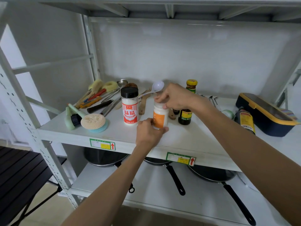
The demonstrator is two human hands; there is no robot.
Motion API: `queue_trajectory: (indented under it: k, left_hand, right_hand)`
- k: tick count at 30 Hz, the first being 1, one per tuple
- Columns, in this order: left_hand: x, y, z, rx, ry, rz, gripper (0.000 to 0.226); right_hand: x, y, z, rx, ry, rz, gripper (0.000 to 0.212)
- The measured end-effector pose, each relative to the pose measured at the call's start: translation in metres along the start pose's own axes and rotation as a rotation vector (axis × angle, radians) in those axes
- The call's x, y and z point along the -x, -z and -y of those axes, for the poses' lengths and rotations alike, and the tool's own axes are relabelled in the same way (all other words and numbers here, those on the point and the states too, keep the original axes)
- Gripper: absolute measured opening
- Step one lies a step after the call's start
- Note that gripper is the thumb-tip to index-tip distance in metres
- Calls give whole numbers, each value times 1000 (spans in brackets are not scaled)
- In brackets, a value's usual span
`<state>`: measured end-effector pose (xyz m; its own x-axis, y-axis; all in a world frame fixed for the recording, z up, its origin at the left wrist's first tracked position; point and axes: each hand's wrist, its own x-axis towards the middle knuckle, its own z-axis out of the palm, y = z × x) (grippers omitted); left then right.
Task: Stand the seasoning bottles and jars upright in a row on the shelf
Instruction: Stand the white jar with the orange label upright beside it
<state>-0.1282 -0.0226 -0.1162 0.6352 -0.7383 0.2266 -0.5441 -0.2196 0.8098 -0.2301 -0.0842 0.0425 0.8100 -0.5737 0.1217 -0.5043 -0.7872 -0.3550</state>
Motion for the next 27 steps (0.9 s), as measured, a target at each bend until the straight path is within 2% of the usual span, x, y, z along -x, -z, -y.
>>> queue_trajectory:
  k: [4, 8, 10, 17, 22, 27]
  left_hand:
    - [-1, -1, 0, -1, 1, -11, 67]
    - [-1, -3, 0, 3, -4, -10, 68]
    - [-1, -3, 1, 4, -2, -6, 70]
    - [-4, -5, 4, 44, 14, -10, 69]
    - [-4, -7, 4, 55, 26, -32, 64]
    - [-3, -5, 4, 55, 32, -42, 64]
  right_hand:
    - [1, -7, 4, -75, -27, -144, 25]
    - [-4, -23, -1, 26, -58, -271, 40]
    - [-5, -25, -3, 71, -78, -275, 40]
    - [-3, -21, -5, 95, -7, -258, 17]
    - [-3, -18, -11, -14, 14, -224, 29]
    - [-3, -17, -14, -61, 56, -190, 27]
